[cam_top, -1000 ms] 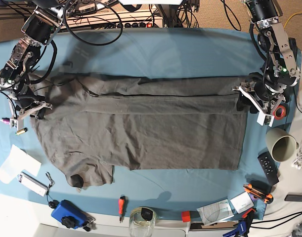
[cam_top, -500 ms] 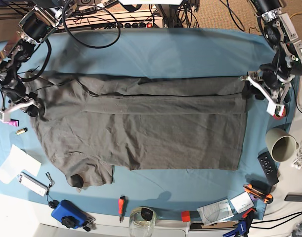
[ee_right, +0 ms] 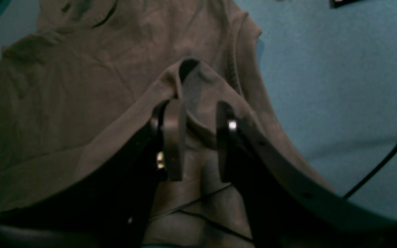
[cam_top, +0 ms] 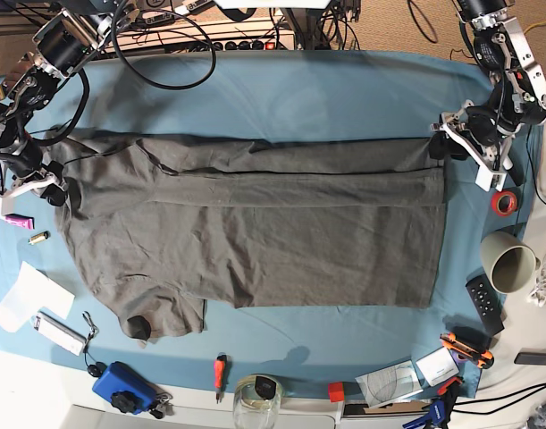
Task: Fold the T-shirt properly
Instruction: 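Regrasp the folded edge at both side corners with both grippers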
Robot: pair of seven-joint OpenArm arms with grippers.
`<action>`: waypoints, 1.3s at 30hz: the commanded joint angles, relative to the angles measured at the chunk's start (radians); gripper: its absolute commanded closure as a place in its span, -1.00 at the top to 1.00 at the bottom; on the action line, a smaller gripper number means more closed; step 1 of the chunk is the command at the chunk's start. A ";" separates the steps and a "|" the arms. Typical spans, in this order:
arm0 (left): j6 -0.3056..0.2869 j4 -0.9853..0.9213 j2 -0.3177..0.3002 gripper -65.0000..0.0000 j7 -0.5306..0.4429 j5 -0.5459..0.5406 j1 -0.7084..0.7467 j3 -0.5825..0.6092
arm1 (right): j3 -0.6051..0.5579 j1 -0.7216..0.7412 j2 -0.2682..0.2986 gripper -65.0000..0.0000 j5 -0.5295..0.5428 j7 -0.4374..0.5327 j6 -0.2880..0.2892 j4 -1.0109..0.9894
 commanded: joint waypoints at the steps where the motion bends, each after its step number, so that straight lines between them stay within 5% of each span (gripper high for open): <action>1: -0.007 0.006 -0.010 -0.10 0.009 -0.043 -0.006 -0.001 | 0.004 0.016 0.023 -0.51 0.024 0.018 0.006 0.018; 15: -0.003 -0.004 -0.010 -0.10 0.019 -0.057 -0.006 -0.001 | 0.031 -0.017 0.136 -0.51 0.096 -0.055 -0.020 0.017; 22: -0.003 -0.004 -0.010 -0.10 0.023 -0.057 -0.006 -0.001 | 0.153 -0.079 0.136 -0.51 0.126 -0.094 -0.025 0.017; 39: -0.003 -0.004 -0.010 -0.10 0.040 -0.060 -0.006 -0.001 | 0.152 -0.152 0.136 -0.26 0.023 -0.014 -0.015 -0.040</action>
